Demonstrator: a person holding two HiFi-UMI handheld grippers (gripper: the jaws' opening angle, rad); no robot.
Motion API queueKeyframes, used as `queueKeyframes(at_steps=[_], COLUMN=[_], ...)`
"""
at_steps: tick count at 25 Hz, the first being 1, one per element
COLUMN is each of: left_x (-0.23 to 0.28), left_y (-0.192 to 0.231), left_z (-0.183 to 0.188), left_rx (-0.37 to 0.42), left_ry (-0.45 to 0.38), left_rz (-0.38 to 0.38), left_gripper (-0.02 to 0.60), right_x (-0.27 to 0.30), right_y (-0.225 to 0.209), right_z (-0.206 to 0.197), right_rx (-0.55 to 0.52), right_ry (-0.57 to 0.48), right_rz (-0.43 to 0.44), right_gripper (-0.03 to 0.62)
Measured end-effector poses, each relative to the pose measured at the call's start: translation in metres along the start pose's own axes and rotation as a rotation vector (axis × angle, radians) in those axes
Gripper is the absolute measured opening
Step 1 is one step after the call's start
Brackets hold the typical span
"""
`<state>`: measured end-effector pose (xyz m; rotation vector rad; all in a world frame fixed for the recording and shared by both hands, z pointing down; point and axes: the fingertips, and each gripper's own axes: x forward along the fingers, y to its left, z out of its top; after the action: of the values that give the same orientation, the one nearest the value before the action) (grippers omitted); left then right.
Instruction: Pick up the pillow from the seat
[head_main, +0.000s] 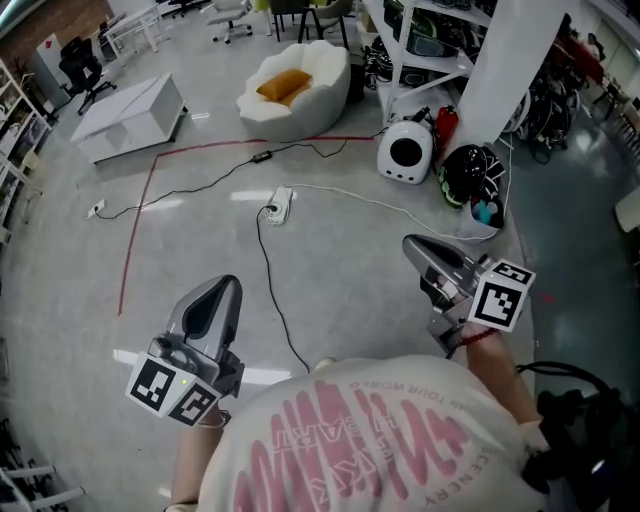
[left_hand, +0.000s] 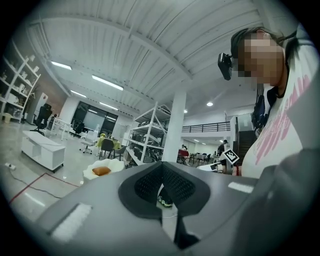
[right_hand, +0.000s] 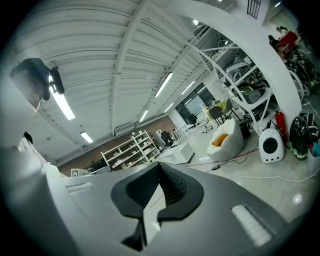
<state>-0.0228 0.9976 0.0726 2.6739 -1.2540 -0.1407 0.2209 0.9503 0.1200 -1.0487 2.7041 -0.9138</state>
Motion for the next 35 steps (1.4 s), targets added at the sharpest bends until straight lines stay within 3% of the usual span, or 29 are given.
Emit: queueKeyframes(at_steps=[8,17,26,35], left_x=[0.018,0.038,0.072,0.144], left_y=[0.055,0.066,0.087,0.136], left_z=[0.005,-0.016,-0.023,-0.008], left_rx=[-0.013,-0.062,-0.088,-0.075], left_ry=[0.013,0.039,0.051,0.035], left_rz=[-0.001,-0.035,-0.004,0.067], left_gripper=[0.018,0.018,0.018,0.018], right_x=[0.050,0.055,0.090,0.153], right_y=[-0.014,-0.034,-0.060,-0.126], right_z=[0.007,0.001,0.014,0.056], right_rx=[0.010,0.057,0.157,0.136], right_ry=[0.001,0.008,-0.011,0.069], right_rz=[-0.022,-0.074,0.019,0.038], right_gripper=[0.006,0.006,0.006,0.006])
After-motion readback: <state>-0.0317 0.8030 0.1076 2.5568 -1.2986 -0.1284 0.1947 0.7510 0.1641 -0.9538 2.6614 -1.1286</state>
